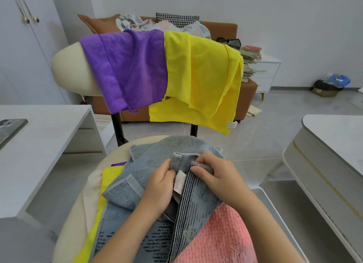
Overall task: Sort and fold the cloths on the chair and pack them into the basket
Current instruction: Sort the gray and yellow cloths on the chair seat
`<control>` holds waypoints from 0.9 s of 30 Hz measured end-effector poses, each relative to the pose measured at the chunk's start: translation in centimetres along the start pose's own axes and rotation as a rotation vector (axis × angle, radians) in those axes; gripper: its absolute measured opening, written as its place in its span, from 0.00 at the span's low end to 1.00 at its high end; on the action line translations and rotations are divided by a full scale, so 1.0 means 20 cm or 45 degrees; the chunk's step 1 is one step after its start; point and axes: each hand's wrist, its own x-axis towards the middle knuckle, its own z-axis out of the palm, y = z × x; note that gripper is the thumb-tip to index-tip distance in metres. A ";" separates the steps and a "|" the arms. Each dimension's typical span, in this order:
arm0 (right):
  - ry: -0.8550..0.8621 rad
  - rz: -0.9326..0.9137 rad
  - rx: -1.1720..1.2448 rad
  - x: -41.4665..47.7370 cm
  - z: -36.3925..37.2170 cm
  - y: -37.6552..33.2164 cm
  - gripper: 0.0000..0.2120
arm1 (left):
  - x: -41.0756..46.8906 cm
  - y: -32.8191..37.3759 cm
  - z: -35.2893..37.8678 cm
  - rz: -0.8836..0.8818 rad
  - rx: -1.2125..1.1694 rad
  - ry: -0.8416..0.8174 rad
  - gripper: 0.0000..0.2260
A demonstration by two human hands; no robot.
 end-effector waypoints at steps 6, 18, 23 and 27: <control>-0.002 0.168 -0.316 0.00 -0.04 0.00 0.08 | 0.01 0.01 0.00 -0.031 -0.001 0.069 0.20; 0.101 0.153 0.046 0.00 -0.01 -0.02 0.07 | -0.03 0.02 0.04 0.154 0.050 0.029 0.18; 0.128 0.125 -0.095 0.00 -0.01 -0.02 0.08 | -0.03 0.02 0.04 0.161 0.213 0.011 0.16; 0.126 0.026 0.274 0.00 -0.02 -0.04 0.07 | -0.03 0.02 0.04 0.149 0.247 0.031 0.06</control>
